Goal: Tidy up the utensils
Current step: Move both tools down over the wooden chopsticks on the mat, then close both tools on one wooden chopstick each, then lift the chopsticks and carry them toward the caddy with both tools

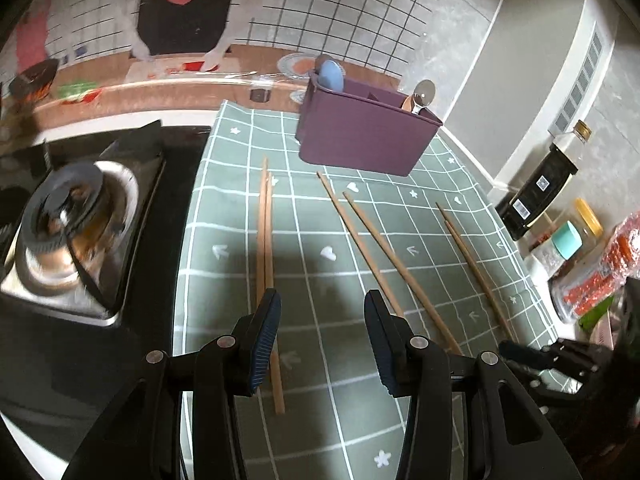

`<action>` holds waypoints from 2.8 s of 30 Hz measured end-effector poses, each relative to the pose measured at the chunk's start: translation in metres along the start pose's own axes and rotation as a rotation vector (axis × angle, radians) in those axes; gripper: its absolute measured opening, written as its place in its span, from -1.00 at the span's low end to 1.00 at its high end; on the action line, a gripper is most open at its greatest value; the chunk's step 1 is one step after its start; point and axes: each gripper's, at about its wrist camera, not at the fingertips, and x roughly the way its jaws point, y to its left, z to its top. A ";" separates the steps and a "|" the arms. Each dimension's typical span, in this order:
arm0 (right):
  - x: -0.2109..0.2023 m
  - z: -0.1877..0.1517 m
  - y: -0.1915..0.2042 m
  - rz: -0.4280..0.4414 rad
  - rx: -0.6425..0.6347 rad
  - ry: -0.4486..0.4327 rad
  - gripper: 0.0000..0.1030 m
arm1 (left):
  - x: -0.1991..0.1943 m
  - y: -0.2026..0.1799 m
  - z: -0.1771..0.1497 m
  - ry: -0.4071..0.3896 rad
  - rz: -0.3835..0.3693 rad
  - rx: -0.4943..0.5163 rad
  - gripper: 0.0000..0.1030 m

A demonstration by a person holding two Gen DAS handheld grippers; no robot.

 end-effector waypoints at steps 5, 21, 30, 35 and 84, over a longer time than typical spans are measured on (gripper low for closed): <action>0.016 -0.010 0.007 0.019 -0.016 0.003 -0.62 | -0.006 0.004 -0.020 -0.014 0.026 -0.117 -0.13; 0.036 -0.004 0.001 0.094 -0.077 0.016 -0.70 | -0.020 -0.011 -0.061 -0.044 0.130 -0.159 -0.13; 0.034 -0.005 -0.001 0.082 -0.101 0.016 -0.85 | -0.015 -0.027 -0.059 -0.042 0.113 -0.127 -0.13; 0.024 -0.003 -0.011 0.062 -0.083 0.000 -0.88 | -0.004 -0.039 -0.053 -0.016 0.078 -0.096 -0.13; -0.068 0.066 -0.067 -0.033 0.019 -0.271 -0.89 | 0.012 -0.071 -0.021 -0.111 0.198 -0.052 -0.90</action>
